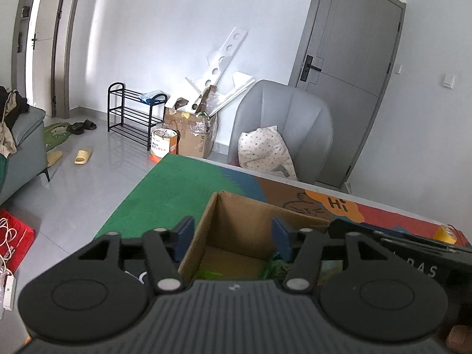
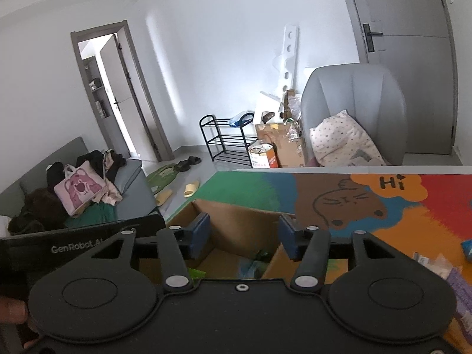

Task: Organize snacks
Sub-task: 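Carry both snacks over the cardboard box and open both grippers inside, then move both open grippers back from the box to the snack pile, then grasp the purple bread pack with the right gripper while the left grasps the orange-red snack, then lift and carry both held snacks toward the cardboard box, then open the left gripper over the box while the right gripper drops the purple pack in, then move both open grippers back to the remaining snacks on the table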

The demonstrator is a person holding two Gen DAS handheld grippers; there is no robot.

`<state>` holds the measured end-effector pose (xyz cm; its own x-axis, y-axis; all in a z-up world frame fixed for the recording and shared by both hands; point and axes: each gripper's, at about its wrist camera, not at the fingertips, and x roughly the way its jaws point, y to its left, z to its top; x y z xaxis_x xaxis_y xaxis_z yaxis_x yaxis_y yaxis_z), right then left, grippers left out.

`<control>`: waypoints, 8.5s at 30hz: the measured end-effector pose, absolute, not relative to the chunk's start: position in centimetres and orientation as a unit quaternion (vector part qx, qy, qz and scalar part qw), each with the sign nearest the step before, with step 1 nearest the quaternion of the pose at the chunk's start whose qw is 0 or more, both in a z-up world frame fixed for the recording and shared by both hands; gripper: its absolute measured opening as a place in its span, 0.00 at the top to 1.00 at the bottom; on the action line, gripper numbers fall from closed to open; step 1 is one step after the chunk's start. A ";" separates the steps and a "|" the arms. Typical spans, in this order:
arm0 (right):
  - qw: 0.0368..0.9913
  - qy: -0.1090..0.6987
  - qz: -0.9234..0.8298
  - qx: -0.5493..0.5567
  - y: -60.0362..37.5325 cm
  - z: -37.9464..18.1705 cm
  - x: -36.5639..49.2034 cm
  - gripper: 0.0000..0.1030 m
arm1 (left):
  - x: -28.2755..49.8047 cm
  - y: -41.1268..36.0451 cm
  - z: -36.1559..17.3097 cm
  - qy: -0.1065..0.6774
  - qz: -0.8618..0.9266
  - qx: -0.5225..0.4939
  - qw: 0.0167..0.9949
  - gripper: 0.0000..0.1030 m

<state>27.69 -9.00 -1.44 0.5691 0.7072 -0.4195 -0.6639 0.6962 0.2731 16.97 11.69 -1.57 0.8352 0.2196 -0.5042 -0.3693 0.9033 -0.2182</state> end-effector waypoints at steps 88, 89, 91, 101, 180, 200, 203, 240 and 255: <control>0.898 0.339 0.278 0.046 -27.0 -12.6 33.9 0.18 | 28.9 -7.1 -10.9 0.373 0.050 -0.083 0.923 0.29; 0.897 0.341 0.278 0.044 -26.8 -12.7 34.0 0.18 | 28.9 -7.1 -11.1 0.375 0.053 -0.082 0.922 0.29; 0.894 0.347 0.280 0.040 -26.6 -13.0 34.2 0.21 | 29.1 -6.8 -11.5 0.380 0.058 -0.084 0.919 0.29; 0.890 0.347 0.292 0.054 -26.9 -12.7 33.8 0.60 | 29.0 -6.5 -12.1 0.388 0.065 -0.100 0.914 0.46; 0.871 0.237 0.429 0.025 -8.7 -1.5 27.2 0.69 | 16.0 12.1 -1.7 0.246 0.199 -0.172 0.933 0.31; 0.897 0.255 0.360 0.041 -12.8 -1.8 28.0 0.16 | 16.8 10.9 -2.0 0.247 0.176 -0.168 0.938 0.17; 0.902 0.259 0.341 0.048 -14.5 -2.4 28.3 0.13 | 17.4 9.5 -2.0 0.251 0.159 -0.162 0.941 0.16; 0.923 0.294 0.221 0.112 -29.0 -6.5 31.7 0.00 | 24.0 -4.1 -3.4 0.298 0.062 -0.106 0.947 0.10; 0.917 0.318 0.204 0.124 -29.9 -8.8 35.9 0.00 | 28.4 -5.6 -6.2 0.331 0.046 -0.109 0.936 0.15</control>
